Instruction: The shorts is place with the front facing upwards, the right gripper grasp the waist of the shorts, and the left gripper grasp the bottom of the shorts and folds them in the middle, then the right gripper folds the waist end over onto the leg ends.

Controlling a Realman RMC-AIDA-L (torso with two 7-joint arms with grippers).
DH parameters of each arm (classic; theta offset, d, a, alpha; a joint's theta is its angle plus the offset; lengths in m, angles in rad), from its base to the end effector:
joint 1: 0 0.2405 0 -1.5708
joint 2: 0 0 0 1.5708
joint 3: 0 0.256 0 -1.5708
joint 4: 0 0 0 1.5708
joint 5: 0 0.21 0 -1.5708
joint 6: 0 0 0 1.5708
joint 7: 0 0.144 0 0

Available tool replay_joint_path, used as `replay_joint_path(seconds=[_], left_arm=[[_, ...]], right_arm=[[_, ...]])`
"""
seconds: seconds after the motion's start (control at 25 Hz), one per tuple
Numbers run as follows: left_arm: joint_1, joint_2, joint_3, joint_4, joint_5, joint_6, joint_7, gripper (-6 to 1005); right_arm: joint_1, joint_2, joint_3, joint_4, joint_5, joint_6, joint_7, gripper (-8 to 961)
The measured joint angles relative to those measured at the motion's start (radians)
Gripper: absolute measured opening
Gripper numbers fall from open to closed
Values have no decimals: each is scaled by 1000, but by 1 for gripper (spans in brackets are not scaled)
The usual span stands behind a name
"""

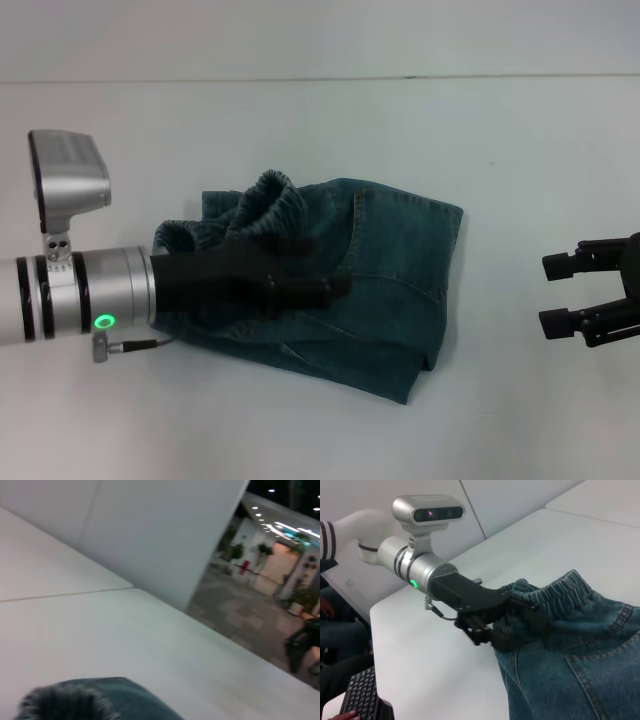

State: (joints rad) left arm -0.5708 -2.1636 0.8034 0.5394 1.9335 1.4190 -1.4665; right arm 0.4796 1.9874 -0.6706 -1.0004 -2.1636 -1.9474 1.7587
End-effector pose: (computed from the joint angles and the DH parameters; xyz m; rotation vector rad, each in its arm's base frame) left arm -0.2359 0.3260 -0.0640 -2.7478 -0.8584 -0.7734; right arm 0.2621 0.2987 0.0798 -2.9314 0.8388 0.4384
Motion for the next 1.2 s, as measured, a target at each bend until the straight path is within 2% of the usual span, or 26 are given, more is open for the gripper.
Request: replay_joint_path(seconds=[0.56, 0.72, 0.8, 0.96, 1.12, 1.16, 1.2], left_arm=[[34, -1, -70, -26, -84, -259, 19, 932], [40, -1, -71, -28, -96, -272, 22, 931], [51, -1, -77, -25, -125, -253, 31, 931], [88, 2, -138, -8, -179, -127, 70, 931], [148, 8, -195, 50, -178, 31, 78, 930], [188, 10, -201, 94, -176, 94, 78, 930], [188, 10, -201, 94, -176, 94, 78, 930]], right_arm=[[7, 2, -1, 28, -1, 11, -12, 945], [8, 3, -1, 28, -1, 11, -13, 945], [9, 3, 0, 28, 0, 11, -14, 945], [11, 6, 0, 28, 2, 11, -15, 945], [18, 12, 1, 33, 5, 13, -16, 945], [24, 16, 1, 37, 5, 21, -16, 945], [24, 16, 1, 37, 5, 21, -16, 945]])
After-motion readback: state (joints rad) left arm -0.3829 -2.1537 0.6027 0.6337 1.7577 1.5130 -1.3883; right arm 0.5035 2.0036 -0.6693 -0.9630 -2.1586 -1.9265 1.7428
